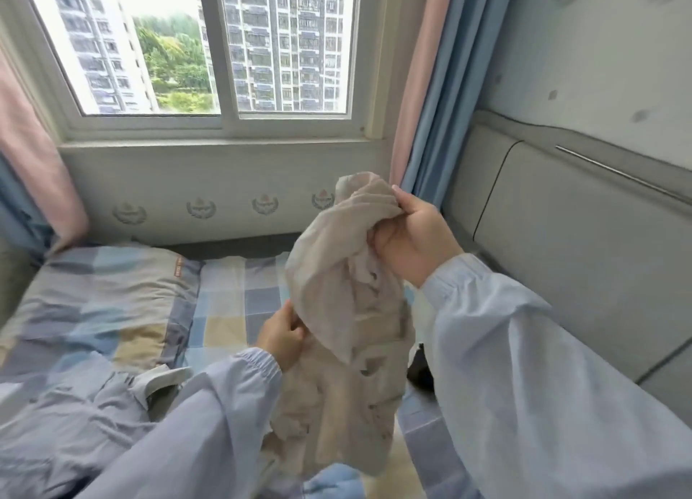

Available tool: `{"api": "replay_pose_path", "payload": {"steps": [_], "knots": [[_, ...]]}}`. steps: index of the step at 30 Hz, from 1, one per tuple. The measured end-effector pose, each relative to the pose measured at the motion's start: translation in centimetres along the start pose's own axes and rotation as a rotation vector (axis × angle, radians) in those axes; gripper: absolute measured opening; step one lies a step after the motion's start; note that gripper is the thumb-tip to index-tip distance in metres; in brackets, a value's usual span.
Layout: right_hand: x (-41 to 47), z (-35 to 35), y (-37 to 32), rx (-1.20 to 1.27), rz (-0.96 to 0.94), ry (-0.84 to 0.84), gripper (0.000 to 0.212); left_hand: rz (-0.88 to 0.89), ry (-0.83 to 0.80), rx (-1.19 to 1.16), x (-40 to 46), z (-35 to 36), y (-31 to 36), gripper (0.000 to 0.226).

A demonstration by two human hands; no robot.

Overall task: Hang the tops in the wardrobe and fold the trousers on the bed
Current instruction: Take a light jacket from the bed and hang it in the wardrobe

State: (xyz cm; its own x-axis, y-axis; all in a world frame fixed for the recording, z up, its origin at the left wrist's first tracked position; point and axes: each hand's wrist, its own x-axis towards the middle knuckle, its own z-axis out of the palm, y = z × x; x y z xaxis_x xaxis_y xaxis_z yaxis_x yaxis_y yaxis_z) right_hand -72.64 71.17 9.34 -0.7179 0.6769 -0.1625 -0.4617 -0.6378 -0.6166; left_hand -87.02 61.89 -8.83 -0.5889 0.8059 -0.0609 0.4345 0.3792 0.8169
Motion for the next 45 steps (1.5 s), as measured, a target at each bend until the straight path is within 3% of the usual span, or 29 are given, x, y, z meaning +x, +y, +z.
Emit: {"api": "replay_pose_path", "payload": {"steps": [2, 7, 8, 11, 14, 17, 19, 21, 24, 27, 29, 31, 34, 36, 39, 42, 45], "knots": [[0.4, 1.9, -0.5, 0.094, -0.049, 0.025, 0.040, 0.038, 0.038, -0.106, -2.0, 0.6, 0.7, 0.029], [-0.4, 4.0, -1.2, 0.127, -0.116, 0.045, 0.037, 0.094, -0.252, -0.342, -5.3, 5.2, 3.0, 0.074], [-0.8, 4.3, -1.3, 0.110, -0.130, 0.038, 0.037, 0.089, -0.227, -0.362, -5.4, 6.3, 4.3, 0.068], [-2.1, 4.3, -2.2, 0.015, -0.159, 0.028, 0.037, -0.039, -0.066, -0.294, -4.6, 7.8, 8.6, 0.018], [-3.4, 2.0, -5.1, -0.098, -0.199, 0.082, 0.038, -0.134, -0.021, -0.335, -2.7, 7.5, 10.8, 0.037], [-4.0, -3.3, -8.5, -0.367, -0.243, 0.261, 0.035, -0.253, -0.196, -0.750, -2.7, 5.6, 13.6, 0.036], [-4.7, -7.3, -9.2, -0.589, -0.181, 0.375, 0.029, -0.316, -0.257, -0.994, -2.3, 4.3, 15.5, 0.028], [-5.6, -10.8, -8.8, -0.797, -0.078, 0.425, 0.028, -0.314, -0.261, -0.995, -1.6, 3.3, 17.4, 0.030], [-7.5, -13.1, -7.5, -1.087, 0.059, 0.487, 0.043, -0.273, -0.302, -1.091, -0.6, 2.7, 19.2, 0.040], [-8.5, -12.6, -5.8, -1.181, 0.261, 0.334, 0.072, -0.241, -0.246, -1.091, -0.7, 2.5, 20.2, 0.032], [-8.2, -10.9, -4.6, -1.021, 0.194, 0.163, 0.082, -0.194, -0.237, -1.022, -2.2, 2.6, 21.1, 0.025], [-7.6, -8.8, -4.2, -0.797, 0.049, 0.099, 0.077, -0.172, -0.244, -0.910, -3.4, 2.9, 21.5, 0.023], [-7.4, -7.2, -4.1, -0.842, -0.082, 0.217, 0.039, -0.089, -0.292, -0.814, -4.2, 2.5, 21.4, 0.025], [-7.1, -7.8, -4.3, -0.878, -0.140, 0.286, 0.025, -0.085, -0.252, -0.801, -3.9, 1.5, 20.9, 0.031], [-6.2, -8.6, -4.7, -0.856, -0.190, 0.444, 0.030, -0.042, -0.147, -0.648, -3.1, 0.2, 18.9, 0.032], [-4.8, -9.7, -4.5, -1.077, -0.240, 0.528, 0.041, -0.006, -0.163, -0.518, -3.3, -0.8, 18.2, 0.025], [-5.7, -8.9, -4.5, -1.158, -0.340, 0.432, 0.034, -0.097, -0.092, -0.675, -3.4, -1.8, 18.9, 0.020]]}}
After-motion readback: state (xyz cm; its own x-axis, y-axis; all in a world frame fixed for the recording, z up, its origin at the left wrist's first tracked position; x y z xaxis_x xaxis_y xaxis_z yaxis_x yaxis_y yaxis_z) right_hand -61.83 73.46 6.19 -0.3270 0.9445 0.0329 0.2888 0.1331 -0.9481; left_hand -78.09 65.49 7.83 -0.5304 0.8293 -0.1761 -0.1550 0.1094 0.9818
